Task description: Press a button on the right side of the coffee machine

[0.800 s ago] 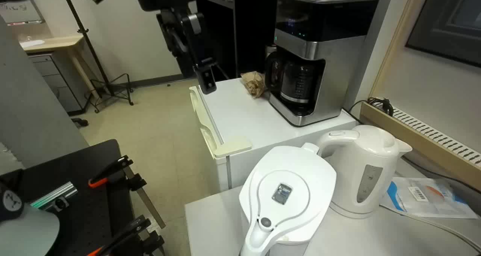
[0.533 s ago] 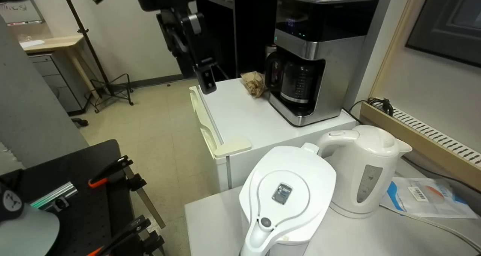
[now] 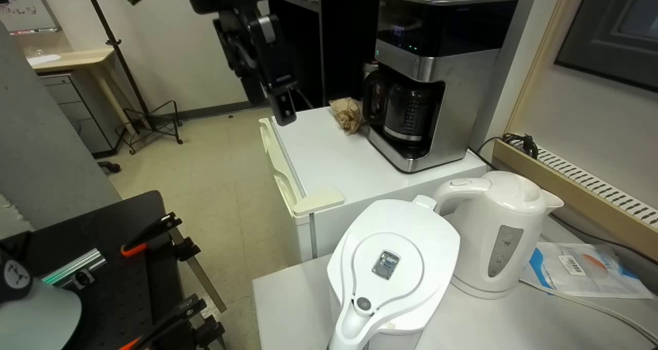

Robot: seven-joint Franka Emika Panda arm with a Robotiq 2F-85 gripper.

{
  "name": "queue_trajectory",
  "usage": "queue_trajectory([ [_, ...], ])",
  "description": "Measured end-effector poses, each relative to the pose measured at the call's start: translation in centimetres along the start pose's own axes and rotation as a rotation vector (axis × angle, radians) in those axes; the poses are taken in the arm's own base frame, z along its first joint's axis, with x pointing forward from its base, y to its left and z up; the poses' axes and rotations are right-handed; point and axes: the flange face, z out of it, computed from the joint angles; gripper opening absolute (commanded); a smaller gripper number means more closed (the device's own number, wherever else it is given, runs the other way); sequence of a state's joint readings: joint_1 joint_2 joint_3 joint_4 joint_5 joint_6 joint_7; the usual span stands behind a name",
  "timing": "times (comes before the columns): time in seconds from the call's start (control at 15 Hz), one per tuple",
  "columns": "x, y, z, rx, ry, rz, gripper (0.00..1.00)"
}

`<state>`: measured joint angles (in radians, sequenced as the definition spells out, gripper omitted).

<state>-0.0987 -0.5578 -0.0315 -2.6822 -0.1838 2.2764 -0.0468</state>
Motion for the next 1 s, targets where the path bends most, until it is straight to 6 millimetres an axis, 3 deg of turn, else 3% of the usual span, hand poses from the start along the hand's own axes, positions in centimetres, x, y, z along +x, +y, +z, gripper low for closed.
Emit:
queue_trajectory([
  [0.33, 1.6, -2.2, -1.1, -0.117, 0.018, -0.135, 1.00],
  [0.4, 2.1, -2.7, -1.4, -0.157, 0.022, -0.176, 0.75],
  [0.47, 2.8, -3.2, -1.6, -0.199, 0.027, -0.222, 0.74],
  [1.0, 8.9, -6.8, -0.9, -0.415, 0.105, -0.539, 0.13],
])
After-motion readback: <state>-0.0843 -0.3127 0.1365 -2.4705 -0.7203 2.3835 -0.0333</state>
